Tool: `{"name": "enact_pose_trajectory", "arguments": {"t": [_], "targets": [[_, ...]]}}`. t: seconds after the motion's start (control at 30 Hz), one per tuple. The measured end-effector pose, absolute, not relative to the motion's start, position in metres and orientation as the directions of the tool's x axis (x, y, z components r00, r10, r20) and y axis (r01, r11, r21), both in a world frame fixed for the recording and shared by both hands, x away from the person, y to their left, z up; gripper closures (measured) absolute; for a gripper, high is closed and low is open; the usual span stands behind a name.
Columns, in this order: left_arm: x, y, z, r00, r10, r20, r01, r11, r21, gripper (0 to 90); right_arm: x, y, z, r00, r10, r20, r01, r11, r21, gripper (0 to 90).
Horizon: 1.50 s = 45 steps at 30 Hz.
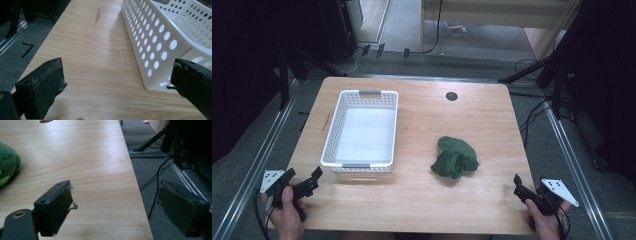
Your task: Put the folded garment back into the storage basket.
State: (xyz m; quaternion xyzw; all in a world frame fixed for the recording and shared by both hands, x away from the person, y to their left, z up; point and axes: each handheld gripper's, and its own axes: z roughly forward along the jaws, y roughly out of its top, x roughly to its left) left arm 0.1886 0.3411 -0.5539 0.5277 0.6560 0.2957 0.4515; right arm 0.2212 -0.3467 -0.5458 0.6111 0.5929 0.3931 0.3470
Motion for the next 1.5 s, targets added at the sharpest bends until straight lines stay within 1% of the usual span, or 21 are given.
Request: {"name": "enact_pose_trajectory", "arguments": {"t": [0.13, 0.2, 0.53, 0.67, 0.87, 1.0, 1.5], "targets": [[0.188, 0.340, -0.553, -0.052, 0.965, -0.258, 0.417, 0.255, 0.872, 0.0, 0.221, -0.347, -0.546, -0.009, 0.997, 0.074, 0.453, -0.062, 0.889, 13.0], [0.187, 0.339, -0.550, -0.044, 0.969, -0.242, 0.416, 0.238, 0.877, 0.0, 0.221, -0.347, -0.546, -0.008, 0.997, 0.073, 0.453, -0.062, 0.890, 13.0], [0.177, 0.335, -0.523, -0.029, 0.965, -0.259, 0.383, 0.250, 0.889, 0.0, 0.221, -0.347, -0.546, -0.012, 0.997, 0.070, 0.452, -0.057, 0.890, 12.9], [0.176, 0.326, -0.511, -0.007, 0.970, -0.244, 0.386, 0.228, 0.894, 0.0, 0.221, -0.347, -0.546, -0.011, 0.997, 0.075, 0.453, -0.062, 0.889, 12.9], [0.179, 0.313, -0.496, 0.032, 0.975, -0.221, 0.382, 0.193, 0.904, 0.0, 0.221, -0.347, -0.546, -0.010, 0.997, 0.074, 0.454, -0.061, 0.889, 12.9], [0.181, 0.306, -0.489, 0.059, 0.973, -0.224, 0.390, 0.184, 0.902, 0.0, 0.221, -0.347, -0.546, -0.008, 0.997, 0.073, 0.456, -0.061, 0.888, 12.9], [0.197, 0.282, -0.477, 0.086, 0.971, -0.223, 0.405, 0.170, 0.898, 0.0, 0.221, -0.347, -0.546, -0.008, 0.997, 0.075, 0.454, -0.063, 0.889, 13.0]]}}
